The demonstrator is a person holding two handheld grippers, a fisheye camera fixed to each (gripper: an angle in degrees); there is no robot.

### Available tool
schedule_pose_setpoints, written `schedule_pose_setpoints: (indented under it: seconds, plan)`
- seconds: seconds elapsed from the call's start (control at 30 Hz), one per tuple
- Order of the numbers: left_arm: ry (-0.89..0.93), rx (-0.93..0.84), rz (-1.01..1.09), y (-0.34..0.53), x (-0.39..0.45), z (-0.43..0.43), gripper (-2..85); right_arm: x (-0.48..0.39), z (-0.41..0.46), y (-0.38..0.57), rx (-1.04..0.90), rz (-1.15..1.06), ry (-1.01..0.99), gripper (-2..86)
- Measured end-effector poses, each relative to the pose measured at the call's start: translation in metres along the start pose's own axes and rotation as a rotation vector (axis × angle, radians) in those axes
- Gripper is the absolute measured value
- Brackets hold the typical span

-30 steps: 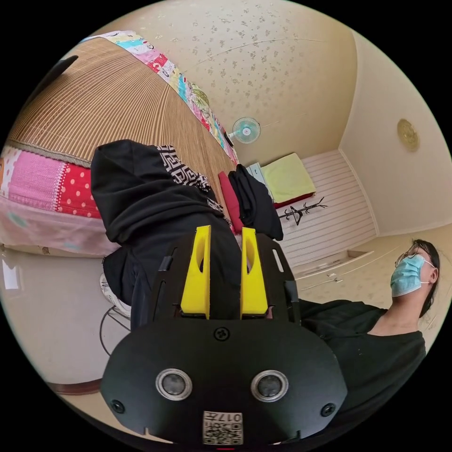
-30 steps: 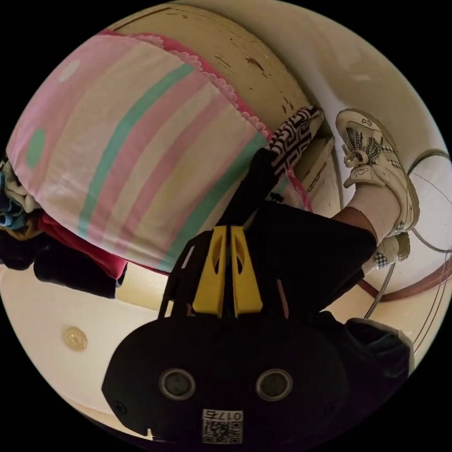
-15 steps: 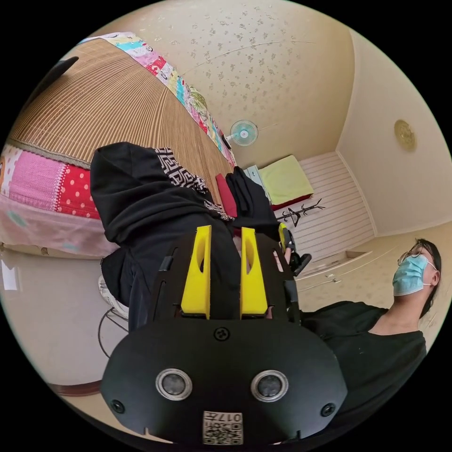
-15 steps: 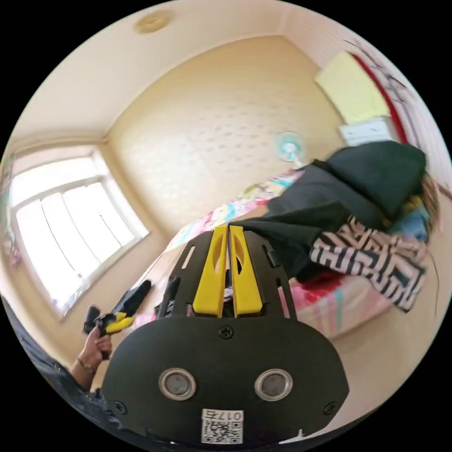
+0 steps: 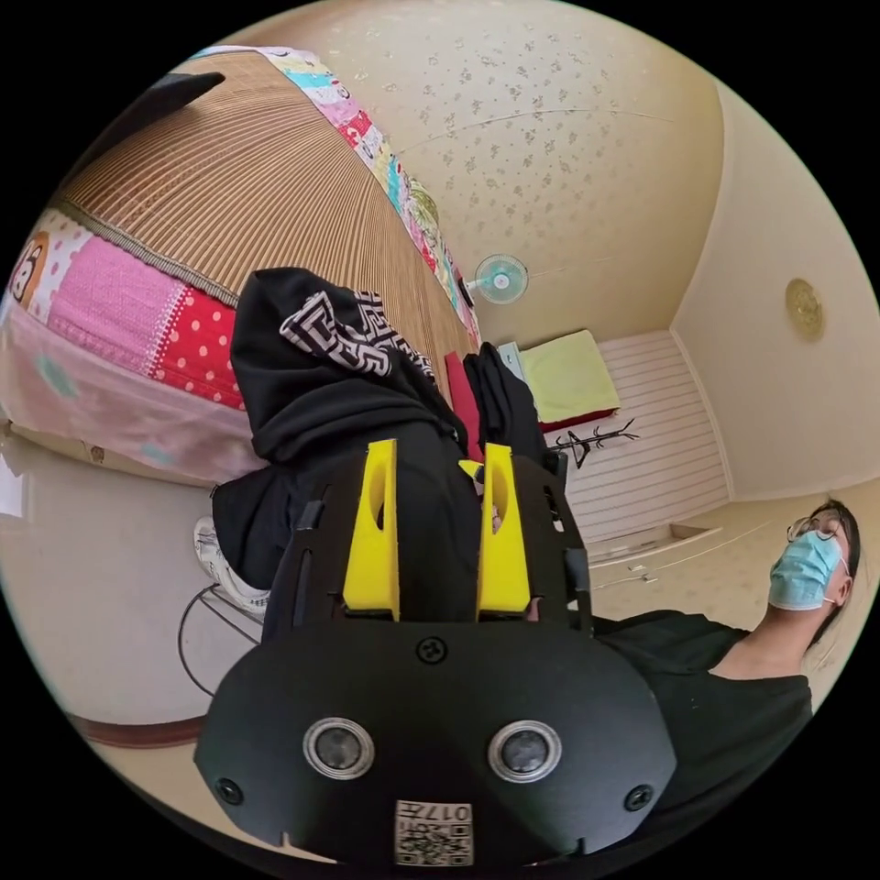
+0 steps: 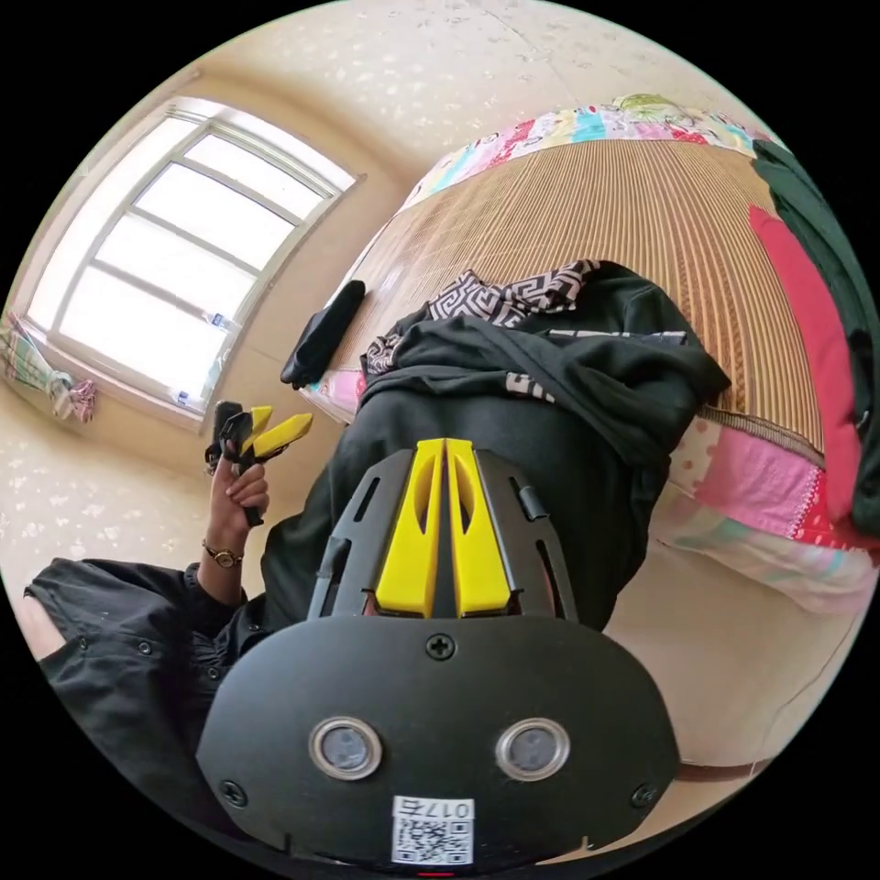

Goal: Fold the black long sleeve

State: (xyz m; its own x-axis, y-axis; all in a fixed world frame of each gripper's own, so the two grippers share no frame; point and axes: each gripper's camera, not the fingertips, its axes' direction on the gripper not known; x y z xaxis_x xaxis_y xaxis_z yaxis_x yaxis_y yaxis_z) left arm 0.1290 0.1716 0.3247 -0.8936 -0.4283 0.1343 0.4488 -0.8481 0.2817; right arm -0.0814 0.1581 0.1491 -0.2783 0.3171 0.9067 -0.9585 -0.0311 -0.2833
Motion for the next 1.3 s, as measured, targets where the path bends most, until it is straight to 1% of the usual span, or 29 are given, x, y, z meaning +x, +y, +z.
schedule_pose_setpoints:
  seconds: [0.07,0.1,0.13,0.2,0.3,0.4,0.47,0.53,0.57,0.63,0.7,0.77,0.8,0.83,0.87,0.9,0.93,1.0,1.07,1.1,1.13,1.2,1.3]
  plan:
    - [-0.054,-0.037,0.025,-0.026,0.001,0.011,13.5,-0.009,-0.003,-0.001,0.066,-0.006,0.055,1.4]
    - [-0.127,-0.083,0.024,-0.047,-0.001,0.022,13.4,-0.010,-0.003,-0.004,0.068,-0.003,0.065,1.5]
    - [-0.203,-0.110,0.021,-0.068,-0.005,0.033,13.5,-0.010,0.000,-0.013,0.047,0.009,0.071,1.9]
    - [-0.281,-0.098,0.025,-0.097,-0.010,0.043,13.9,-0.011,0.010,-0.029,-0.007,0.028,0.071,2.6]
    - [-0.344,-0.070,0.040,-0.138,-0.018,0.058,13.9,-0.021,0.021,-0.045,0.023,-0.002,0.095,4.0]
    - [-0.400,-0.142,0.018,-0.167,-0.034,0.086,13.5,-0.029,0.039,-0.067,0.014,-0.012,0.143,7.2]
    - [-0.439,-0.203,-0.019,-0.176,-0.047,0.105,12.7,-0.032,0.067,-0.088,-0.074,-0.046,0.153,10.6]
    - [-0.459,-0.217,-0.036,-0.178,-0.053,0.112,7.2,-0.033,0.092,-0.100,-0.148,-0.076,0.168,10.7]
    - [-0.456,-0.222,-0.043,-0.179,-0.054,0.112,6.5,-0.034,0.109,-0.105,-0.206,-0.099,0.179,9.3]
    - [-0.384,-0.206,-0.042,-0.180,-0.044,0.100,4.3,-0.036,0.124,-0.110,-0.263,-0.132,0.196,6.2]
    - [-0.305,-0.173,-0.001,-0.183,-0.028,0.085,3.2,-0.040,0.121,-0.112,-0.236,-0.144,0.243,4.4]
    - [-0.156,-0.119,0.084,-0.188,-0.009,0.065,2.2,-0.048,0.095,-0.116,-0.115,-0.139,0.304,3.6]
    - [-0.004,-0.066,0.146,-0.190,0.001,0.050,1.7,-0.050,0.087,-0.116,-0.073,-0.136,0.309,3.5]
    - [0.120,-0.014,0.196,-0.192,0.006,0.035,1.4,-0.054,0.069,-0.115,0.011,-0.131,0.304,3.3]
    - [0.162,0.008,0.222,-0.191,0.008,0.028,1.4,-0.056,0.053,-0.112,0.089,-0.134,0.283,3.2]
    - [0.196,0.043,0.293,-0.188,0.010,0.015,1.4,-0.057,0.046,-0.110,0.120,-0.139,0.270,3.2]
    - [0.175,0.058,0.365,-0.180,0.009,0.005,1.5,-0.057,0.037,-0.104,0.160,-0.154,0.237,3.2]
    - [0.152,0.056,0.404,-0.161,-0.008,-0.004,1.9,-0.053,0.034,-0.094,0.162,-0.187,0.184,3.3]
    - [0.241,0.023,0.344,-0.139,-0.045,-0.007,2.4,-0.041,0.045,-0.080,0.044,-0.207,0.159,3.6]
    - [0.282,0.007,0.284,-0.119,-0.071,-0.009,2.9,-0.037,0.046,-0.076,0.019,-0.197,0.168,3.8]
    - [0.269,0.015,0.224,-0.095,-0.092,-0.015,3.5,-0.027,0.045,-0.065,-0.002,-0.170,0.188,4.2]
    - [0.220,0.041,0.151,-0.057,-0.115,-0.030,4.8,-0.013,0.027,-0.045,0.022,-0.135,0.172,5.1]
    - [0.166,0.045,0.045,0.001,-0.132,-0.059,7.8,0.013,-0.024,-0.014,0.086,-0.040,0.070,5.6]
